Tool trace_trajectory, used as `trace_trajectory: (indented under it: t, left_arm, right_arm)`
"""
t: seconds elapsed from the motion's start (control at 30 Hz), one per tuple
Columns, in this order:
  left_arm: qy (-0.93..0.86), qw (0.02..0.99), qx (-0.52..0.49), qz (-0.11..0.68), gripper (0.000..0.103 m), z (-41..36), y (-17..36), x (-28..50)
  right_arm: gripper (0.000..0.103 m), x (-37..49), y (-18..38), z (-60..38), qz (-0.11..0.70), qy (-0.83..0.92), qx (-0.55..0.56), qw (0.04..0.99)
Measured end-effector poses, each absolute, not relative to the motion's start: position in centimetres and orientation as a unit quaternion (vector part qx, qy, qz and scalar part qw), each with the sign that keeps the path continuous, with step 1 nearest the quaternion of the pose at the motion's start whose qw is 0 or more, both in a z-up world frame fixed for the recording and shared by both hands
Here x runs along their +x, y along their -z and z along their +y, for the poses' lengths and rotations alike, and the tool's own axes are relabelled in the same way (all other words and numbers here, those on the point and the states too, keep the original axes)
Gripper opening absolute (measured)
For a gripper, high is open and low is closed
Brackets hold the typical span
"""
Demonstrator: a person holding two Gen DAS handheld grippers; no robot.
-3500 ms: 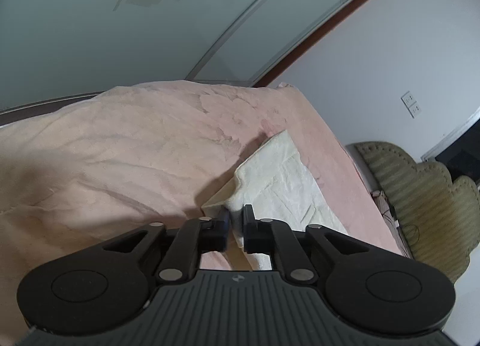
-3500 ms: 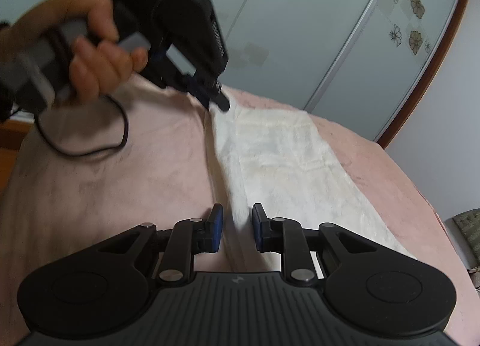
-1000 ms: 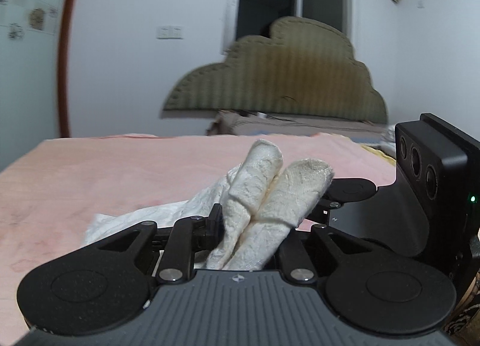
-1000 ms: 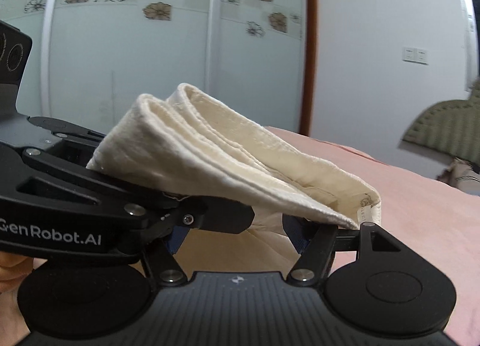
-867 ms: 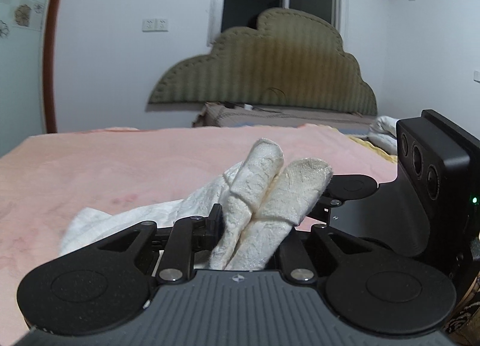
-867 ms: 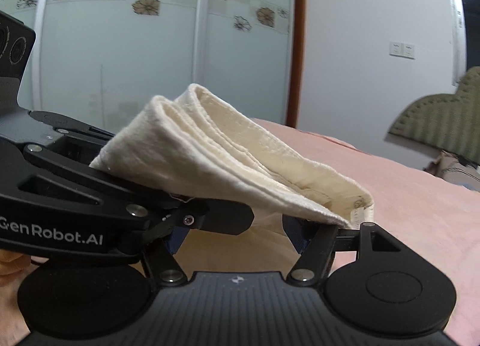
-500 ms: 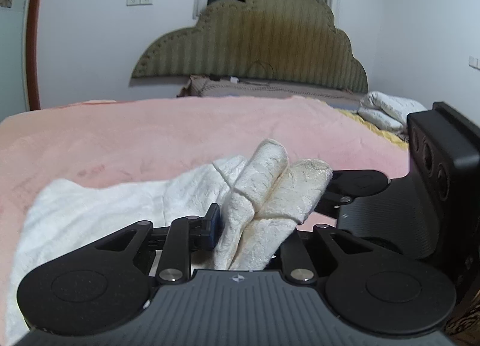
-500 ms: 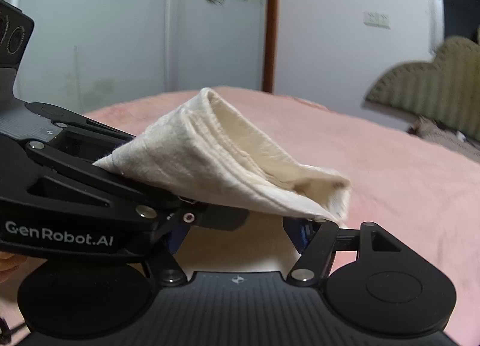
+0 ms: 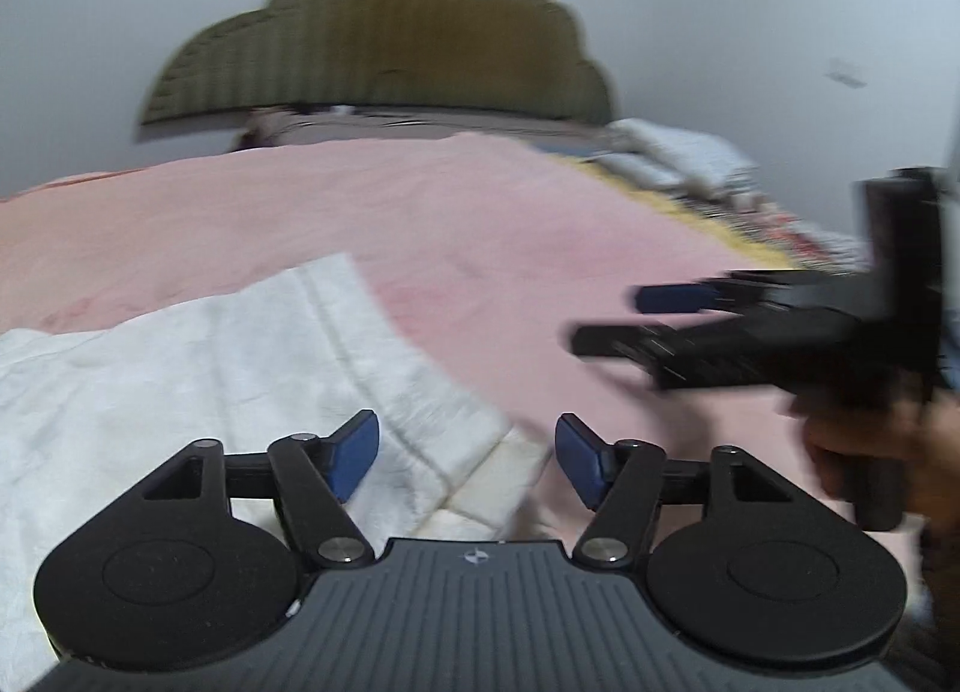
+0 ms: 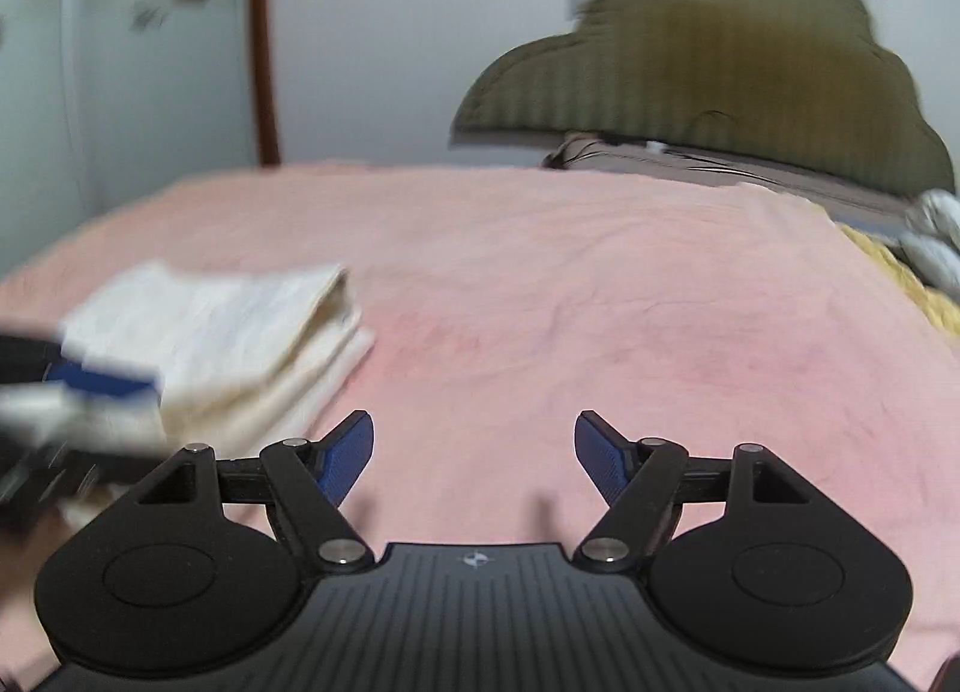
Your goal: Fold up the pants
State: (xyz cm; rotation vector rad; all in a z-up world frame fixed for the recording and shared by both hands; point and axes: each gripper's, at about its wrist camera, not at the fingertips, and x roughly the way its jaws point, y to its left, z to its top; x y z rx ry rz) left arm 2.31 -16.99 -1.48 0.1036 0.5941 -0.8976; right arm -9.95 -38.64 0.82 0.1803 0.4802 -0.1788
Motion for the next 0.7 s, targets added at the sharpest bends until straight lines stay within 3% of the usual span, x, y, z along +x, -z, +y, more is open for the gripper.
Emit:
trace_trajectory:
  t: [0.2, 0.47, 0.6, 0.7]
  left_arm:
    - [0.364, 0.889, 0.041, 0.274, 0.071, -11.7, 0.8, 2.7]
    - [0.285, 0.893, 0.012, 0.348, 0.070, -5.3, 2.2, 5.7]
    - [0.292, 0.900, 0.091, 0.310, 0.070, -6.1, 2.7, 3.6]
    - [0.296, 0.903, 0.084, 0.300, 0.071, -5.9, 2.2, 3.5]
  right_arm:
    - [0.074, -7.8, -2.0, -34.4, 0.206, 0.001, 0.074, 0.976]
    - [0.078, -6.6, 0.0, -31.0, 0.291, -0.009, -0.011, 0.957]
    - [0.079, -7.3, -0.5, -31.7, 0.291, -0.003, 0.015, 0.957]
    - [0.079, -7.5, -1.2, -30.6, 0.263, 0.011, -0.013, 0.965]
